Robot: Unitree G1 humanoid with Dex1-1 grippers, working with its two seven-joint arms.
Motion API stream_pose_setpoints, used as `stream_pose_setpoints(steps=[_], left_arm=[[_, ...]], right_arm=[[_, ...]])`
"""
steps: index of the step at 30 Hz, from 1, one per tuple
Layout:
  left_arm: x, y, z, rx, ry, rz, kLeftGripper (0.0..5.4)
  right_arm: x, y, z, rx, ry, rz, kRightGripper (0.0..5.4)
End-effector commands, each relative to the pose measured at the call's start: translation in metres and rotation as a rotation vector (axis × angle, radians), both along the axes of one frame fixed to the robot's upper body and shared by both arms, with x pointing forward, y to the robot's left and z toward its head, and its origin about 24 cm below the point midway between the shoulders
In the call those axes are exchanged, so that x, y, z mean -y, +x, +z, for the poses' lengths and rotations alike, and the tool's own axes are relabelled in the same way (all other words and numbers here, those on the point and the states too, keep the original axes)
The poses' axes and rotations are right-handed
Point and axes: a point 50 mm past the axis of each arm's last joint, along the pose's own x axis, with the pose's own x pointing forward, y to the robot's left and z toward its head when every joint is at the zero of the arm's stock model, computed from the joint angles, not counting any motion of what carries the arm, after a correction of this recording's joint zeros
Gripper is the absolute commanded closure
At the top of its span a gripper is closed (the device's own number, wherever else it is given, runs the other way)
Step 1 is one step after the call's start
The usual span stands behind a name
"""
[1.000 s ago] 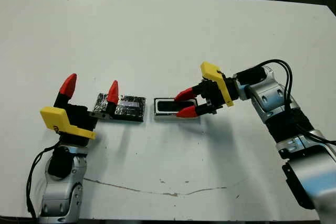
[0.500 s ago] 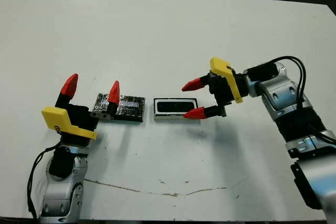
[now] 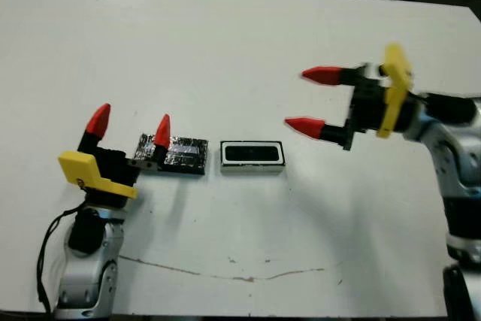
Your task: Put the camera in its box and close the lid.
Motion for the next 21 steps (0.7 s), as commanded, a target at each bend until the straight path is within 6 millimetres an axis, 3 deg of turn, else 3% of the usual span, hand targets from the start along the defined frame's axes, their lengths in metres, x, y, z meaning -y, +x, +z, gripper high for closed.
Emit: stream_pose_setpoints(steps=[1,11,15,21], left_arm=[[-0.009,0.003,0.014,0.027,0.070,-0.038,0.00],[-0.029,0.022,0.067,0.001,0.394,-0.282,0.00],[-0.032,0.033,0.092,-0.040,0.581,-0.418,0.00],[-0.035,0.057,0.111,-0.153,0.755,-0.682,0.00]], right_arm=[[0.010,-0.019,-0.021,-0.031,0.104,-0.146,0.88],[0.028,-0.064,-0.070,-0.034,0.300,-0.460,2.42],[0.028,-0.068,-0.080,-0.050,0.355,-0.497,3.06],[0.023,-0.067,-0.085,-0.048,0.344,-0.504,3.92]])
